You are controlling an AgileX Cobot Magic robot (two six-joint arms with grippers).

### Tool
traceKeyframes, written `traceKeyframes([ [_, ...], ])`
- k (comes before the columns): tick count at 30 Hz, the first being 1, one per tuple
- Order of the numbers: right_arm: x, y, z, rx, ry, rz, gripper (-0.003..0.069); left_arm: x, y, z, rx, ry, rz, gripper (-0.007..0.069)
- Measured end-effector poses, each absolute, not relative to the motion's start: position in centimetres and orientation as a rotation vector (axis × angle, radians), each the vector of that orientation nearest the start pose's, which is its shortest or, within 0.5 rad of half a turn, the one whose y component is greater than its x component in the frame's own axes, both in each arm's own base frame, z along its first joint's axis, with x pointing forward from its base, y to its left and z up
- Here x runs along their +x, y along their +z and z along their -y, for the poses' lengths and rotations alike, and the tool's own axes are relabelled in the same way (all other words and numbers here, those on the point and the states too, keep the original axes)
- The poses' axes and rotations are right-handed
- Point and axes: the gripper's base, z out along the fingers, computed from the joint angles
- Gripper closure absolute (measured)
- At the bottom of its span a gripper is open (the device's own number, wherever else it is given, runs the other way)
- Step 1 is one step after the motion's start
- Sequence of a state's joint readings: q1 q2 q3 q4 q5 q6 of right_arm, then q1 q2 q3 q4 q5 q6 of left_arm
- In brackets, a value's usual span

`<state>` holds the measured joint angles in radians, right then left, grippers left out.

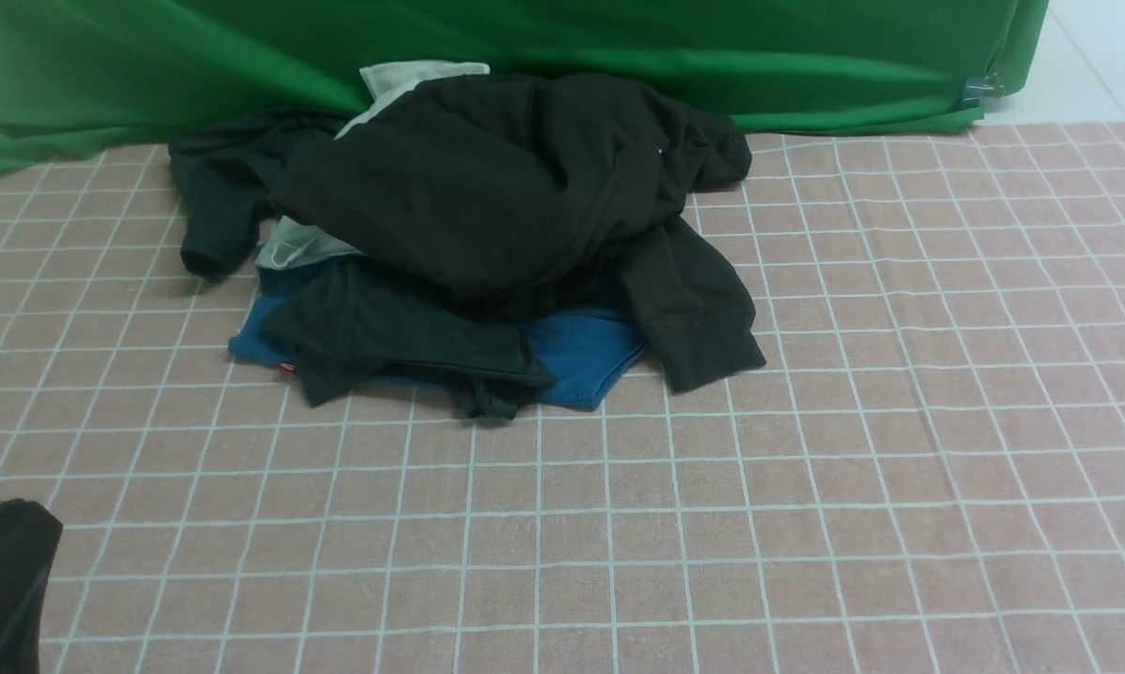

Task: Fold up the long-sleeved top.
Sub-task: Spread the long sleeves with your arms and place them on the tabletop

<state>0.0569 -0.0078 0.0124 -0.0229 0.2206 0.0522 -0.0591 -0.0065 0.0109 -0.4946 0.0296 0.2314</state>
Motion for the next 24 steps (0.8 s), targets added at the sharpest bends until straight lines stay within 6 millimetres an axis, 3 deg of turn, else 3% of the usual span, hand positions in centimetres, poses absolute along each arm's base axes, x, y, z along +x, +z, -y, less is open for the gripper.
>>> traceKeyframes([
  [13,5.5,18.9,-0.3,-0.019,0.060,-1.709,0.0419,5.6,20.8,0.4,-0.150,-0.270,-1.503,0.0614],
  [19,5.5,18.9,-0.3,-0.019,0.060,-1.709,0.0419,5.6,21.3,0.1,-0.284,-0.377,-1.440,0.0614],
  [22,5.5,18.9,-0.3,-0.019,0.060,-1.709,0.0419,5.5,21.8,0.3,-0.288,-0.408,-1.442,0.0614],
  [24,5.5,18.9,-0.3,-0.019,0.060,-1.709,0.0419,5.1,23.3,0.6,-0.228,-0.408,-1.455,0.0614],
])
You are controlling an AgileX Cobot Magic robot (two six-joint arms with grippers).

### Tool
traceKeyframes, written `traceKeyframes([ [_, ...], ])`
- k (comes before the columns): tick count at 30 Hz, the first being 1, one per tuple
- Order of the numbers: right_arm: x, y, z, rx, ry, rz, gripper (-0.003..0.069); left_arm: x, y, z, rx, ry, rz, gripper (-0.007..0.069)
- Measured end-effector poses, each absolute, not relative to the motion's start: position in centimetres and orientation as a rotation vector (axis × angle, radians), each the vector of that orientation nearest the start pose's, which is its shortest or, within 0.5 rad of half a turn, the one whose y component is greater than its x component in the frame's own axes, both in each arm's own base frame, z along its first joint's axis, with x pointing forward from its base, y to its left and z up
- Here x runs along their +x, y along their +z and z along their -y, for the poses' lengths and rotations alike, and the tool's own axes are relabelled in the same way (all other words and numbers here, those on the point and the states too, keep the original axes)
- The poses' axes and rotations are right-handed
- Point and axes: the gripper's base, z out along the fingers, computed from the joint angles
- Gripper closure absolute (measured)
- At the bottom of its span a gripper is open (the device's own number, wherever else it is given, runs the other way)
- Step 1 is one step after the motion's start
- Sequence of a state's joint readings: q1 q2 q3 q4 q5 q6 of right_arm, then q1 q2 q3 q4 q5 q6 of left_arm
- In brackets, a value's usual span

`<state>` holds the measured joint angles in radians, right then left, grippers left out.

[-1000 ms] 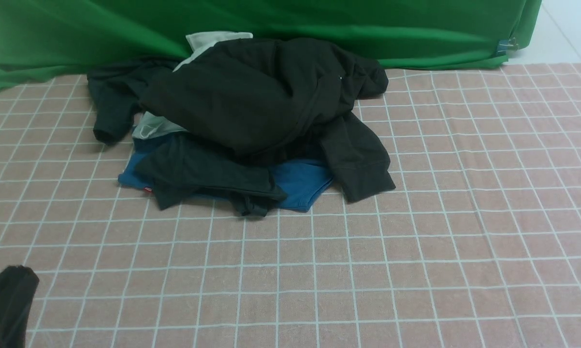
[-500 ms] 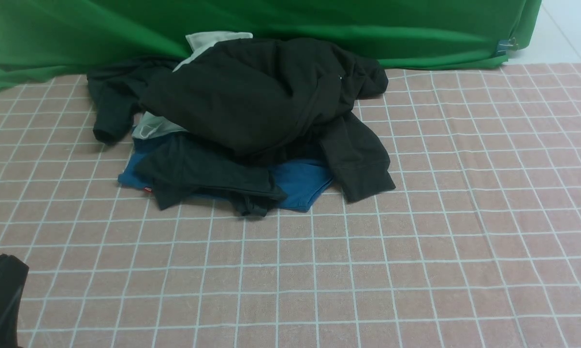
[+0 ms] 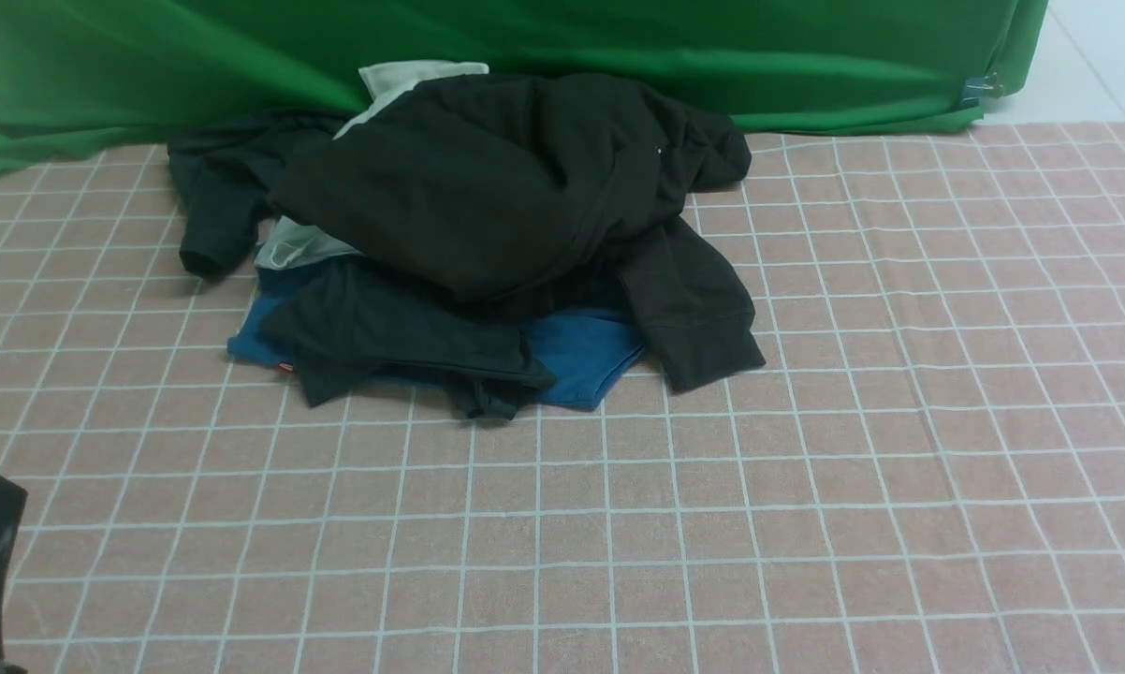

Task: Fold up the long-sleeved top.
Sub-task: Spread the long sleeves with your arms and place them on the tabletop

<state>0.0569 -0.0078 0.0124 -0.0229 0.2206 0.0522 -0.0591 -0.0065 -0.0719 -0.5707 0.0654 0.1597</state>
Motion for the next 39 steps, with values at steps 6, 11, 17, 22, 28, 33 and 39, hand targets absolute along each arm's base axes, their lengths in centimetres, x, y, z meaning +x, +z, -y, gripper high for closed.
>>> traceKeyframes([
  [6,5.5,18.9,-0.3,-0.019,0.060,-1.709,0.0419,4.5,26.7,1.6,-0.036,-0.364,-1.577,0.0614],
  [11,5.5,18.9,-0.3,-0.019,0.060,-1.709,0.0419,5.9,28.6,3.0,0.223,-0.339,-1.862,0.0614],
  [17,5.5,18.9,-0.3,-0.019,0.060,-1.709,0.0419,8.6,29.3,4.4,0.465,-0.431,-2.141,0.0614],
  [22,5.5,18.9,-0.3,-0.019,0.060,-1.709,0.0419,11.7,29.3,4.5,0.531,-0.408,-2.198,0.0612],
  [28,5.5,18.9,-0.3,-0.019,0.060,-1.709,0.0419,14.1,28.6,4.8,0.696,-0.363,-2.148,0.0494],
  [33,5.5,18.9,-0.3,-0.019,0.060,-1.709,0.0419,15.3,28.3,5.5,0.652,-0.471,-2.135,0.0246],
  [39,5.5,18.9,-0.3,-0.019,0.060,-1.709,0.0419,16.2,28.4,5.3,0.594,-0.448,-2.102,-0.0020],
])
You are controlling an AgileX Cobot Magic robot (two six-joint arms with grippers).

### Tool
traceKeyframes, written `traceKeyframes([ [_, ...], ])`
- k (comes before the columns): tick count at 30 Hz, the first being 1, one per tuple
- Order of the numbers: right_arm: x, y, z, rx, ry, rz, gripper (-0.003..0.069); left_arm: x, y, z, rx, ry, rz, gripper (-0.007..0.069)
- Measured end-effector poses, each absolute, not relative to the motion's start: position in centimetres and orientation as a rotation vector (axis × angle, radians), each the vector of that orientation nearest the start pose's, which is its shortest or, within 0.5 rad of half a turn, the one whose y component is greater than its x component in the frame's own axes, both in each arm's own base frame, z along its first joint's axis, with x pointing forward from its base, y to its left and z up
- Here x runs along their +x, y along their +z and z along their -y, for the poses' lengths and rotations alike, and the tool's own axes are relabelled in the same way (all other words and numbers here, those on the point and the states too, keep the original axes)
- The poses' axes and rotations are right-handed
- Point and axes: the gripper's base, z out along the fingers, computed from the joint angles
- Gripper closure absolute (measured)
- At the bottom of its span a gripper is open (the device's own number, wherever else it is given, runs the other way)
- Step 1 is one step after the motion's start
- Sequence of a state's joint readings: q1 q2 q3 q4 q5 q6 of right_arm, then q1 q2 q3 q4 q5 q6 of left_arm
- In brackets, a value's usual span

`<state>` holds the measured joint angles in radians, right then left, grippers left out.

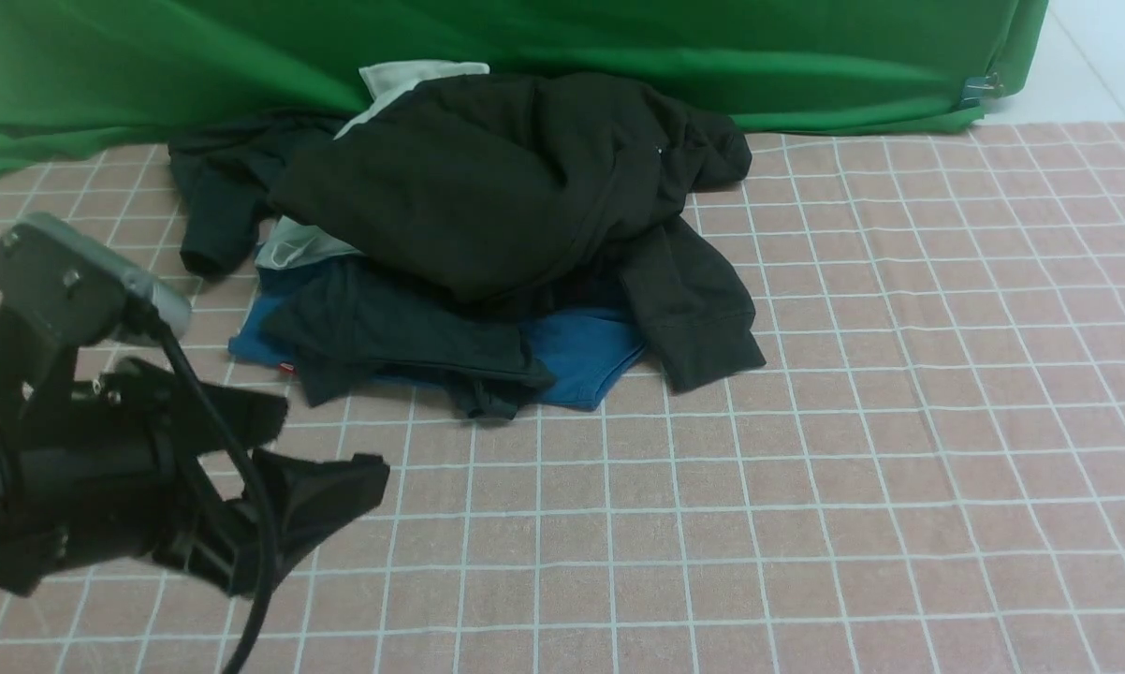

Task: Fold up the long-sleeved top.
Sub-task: Spread the long sleeves with your arms and place them on the tabletop

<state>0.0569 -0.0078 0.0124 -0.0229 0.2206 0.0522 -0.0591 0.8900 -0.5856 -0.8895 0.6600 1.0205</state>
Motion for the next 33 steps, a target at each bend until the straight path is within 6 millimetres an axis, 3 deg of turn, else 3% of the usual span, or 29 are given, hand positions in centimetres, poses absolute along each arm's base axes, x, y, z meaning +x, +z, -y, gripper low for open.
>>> traceKeyframes([
  [5,5.5,18.9,-0.3,-0.019,0.060,-1.709,0.0419,16.3,28.5,5.2,0.579,-0.431,-2.092,-0.0011],
  [7,5.5,18.9,-0.3,-0.019,0.060,-1.709,0.0419,16.3,28.5,5.2,0.579,-0.431,-2.092,0.0034],
  [8,5.5,18.9,-0.3,-0.019,0.060,-1.709,0.0419,16.3,28.5,5.2,0.582,-0.434,-2.094,0.0085],
  [13,5.5,18.9,-0.3,-0.019,0.060,-1.709,0.0419,16.2,28.5,5.3,0.599,-0.436,-2.093,0.0491],
  [14,5.5,18.9,-0.3,-0.019,0.060,-1.709,0.0419,16.2,28.5,5.3,0.611,-0.427,-2.088,0.0543],
  [17,5.5,18.9,-0.3,-0.019,0.060,-1.709,0.0419,16.3,28.5,5.2,0.632,-0.408,-2.071,0.0599],
  [25,5.6,19.0,-0.3,-0.019,0.061,-1.697,0.0419,16.5,28.8,5.3,0.645,-0.395,-2.028,0.0582],
  [28,5.6,19.9,-0.3,0.043,0.132,-1.609,0.0419,16.4,28.9,5.5,0.640,-0.433,-2.025,0.0522],
  [33,5.5,22.0,-0.2,0.343,0.484,-1.348,0.0419,16.2,28.9,5.7,0.641,-0.471,-2.028,0.0343],
])
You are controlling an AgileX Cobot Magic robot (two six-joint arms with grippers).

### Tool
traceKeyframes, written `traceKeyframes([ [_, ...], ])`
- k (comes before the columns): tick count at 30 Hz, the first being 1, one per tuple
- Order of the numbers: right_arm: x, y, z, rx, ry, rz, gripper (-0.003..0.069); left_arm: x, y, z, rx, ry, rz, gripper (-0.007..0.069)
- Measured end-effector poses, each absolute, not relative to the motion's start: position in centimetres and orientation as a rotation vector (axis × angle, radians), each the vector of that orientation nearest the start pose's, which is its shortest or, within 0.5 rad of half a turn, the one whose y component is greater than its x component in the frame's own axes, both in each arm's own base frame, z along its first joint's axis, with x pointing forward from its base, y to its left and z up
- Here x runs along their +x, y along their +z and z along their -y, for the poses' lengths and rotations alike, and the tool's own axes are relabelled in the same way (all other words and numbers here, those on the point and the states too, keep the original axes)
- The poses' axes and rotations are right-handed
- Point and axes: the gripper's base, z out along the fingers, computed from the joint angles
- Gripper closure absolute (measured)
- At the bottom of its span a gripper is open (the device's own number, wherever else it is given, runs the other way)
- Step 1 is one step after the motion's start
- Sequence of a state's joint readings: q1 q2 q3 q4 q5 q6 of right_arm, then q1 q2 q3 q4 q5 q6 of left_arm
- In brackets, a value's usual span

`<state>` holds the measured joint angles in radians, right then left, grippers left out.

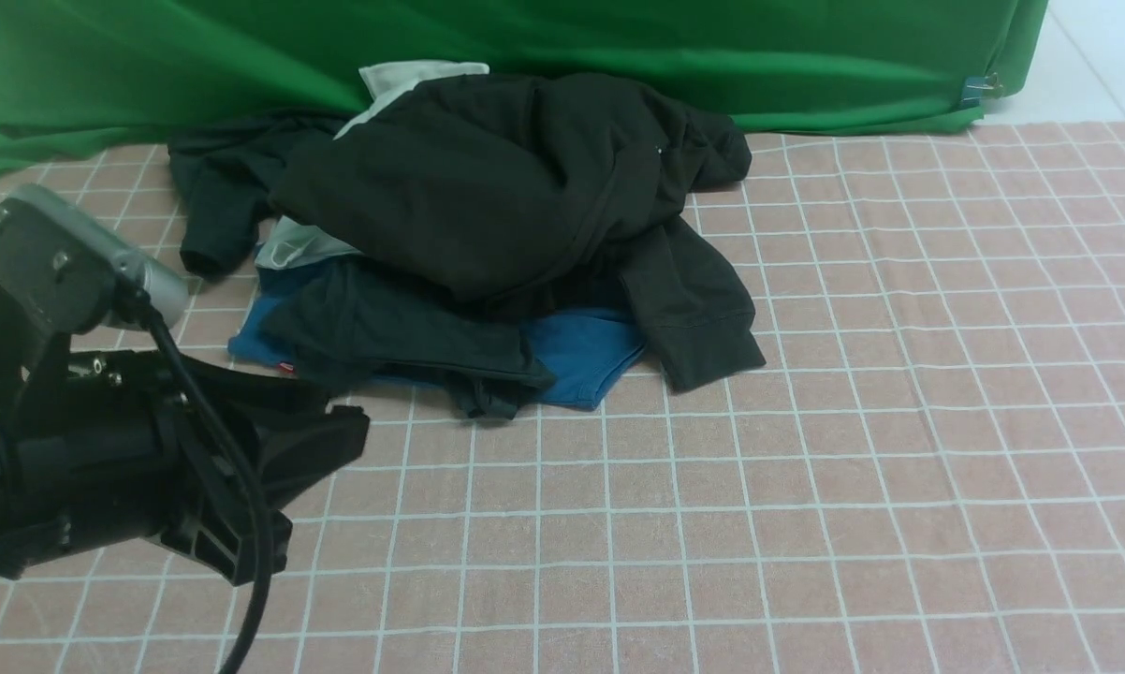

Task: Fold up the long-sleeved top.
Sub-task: Spread the long sleeves with your arms and place them on the tabletop

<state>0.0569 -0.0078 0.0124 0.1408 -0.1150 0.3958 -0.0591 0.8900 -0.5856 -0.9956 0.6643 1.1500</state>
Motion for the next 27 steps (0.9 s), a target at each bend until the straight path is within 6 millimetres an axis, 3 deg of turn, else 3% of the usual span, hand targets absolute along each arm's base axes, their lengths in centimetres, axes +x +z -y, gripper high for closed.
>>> traceKeyframes([
  [1,5.5,22.0,-0.2,0.349,0.491,-1.347,0.0419,16.2,28.9,5.7,0.642,-0.472,-2.028,0.0335],
  [3,5.3,22.6,-0.1,0.421,0.599,-1.266,0.0421,16.2,28.9,5.7,0.645,-0.475,-2.029,0.0236],
  [4,5.3,22.6,-0.1,0.425,0.607,-1.265,0.0422,16.2,28.9,5.7,0.644,-0.476,-2.029,0.0231],
  [7,5.6,22.7,-0.5,0.443,0.658,-1.409,0.0459,16.2,28.9,5.7,0.644,-0.476,-2.029,0.0209],
  [10,6.3,25.5,-1.9,0.214,0.596,-1.729,0.0487,16.2,28.9,5.7,0.637,-0.483,-2.027,0.0296],
  [13,8.1,28.9,-4.0,-0.100,0.536,-2.002,0.0489,16.2,29.0,5.8,0.647,-0.480,-2.019,0.0488],
  [14,8.2,29.0,-4.2,-0.136,0.532,-2.013,0.0489,16.2,29.0,5.8,0.652,-0.477,-2.017,0.0499],
  [16,10.3,30.6,-6.2,-0.344,0.494,-2.120,0.0489,16.1,28.9,5.8,0.668,-0.482,-2.014,0.0581],
  [21,15.1,32.3,-10.1,-0.553,0.429,-2.148,0.0487,15.5,30.0,6.4,0.750,-0.545,-1.983,0.0613],
  [23,16.0,32.3,-10.7,-0.570,0.417,-2.163,0.0486,15.3,30.4,6.5,0.765,-0.551,-1.969,0.0613],
  [27,19.8,32.9,-13.1,-0.630,0.381,-2.178,0.0456,13.4,32.4,6.5,0.808,-0.524,-1.864,0.0613],
])
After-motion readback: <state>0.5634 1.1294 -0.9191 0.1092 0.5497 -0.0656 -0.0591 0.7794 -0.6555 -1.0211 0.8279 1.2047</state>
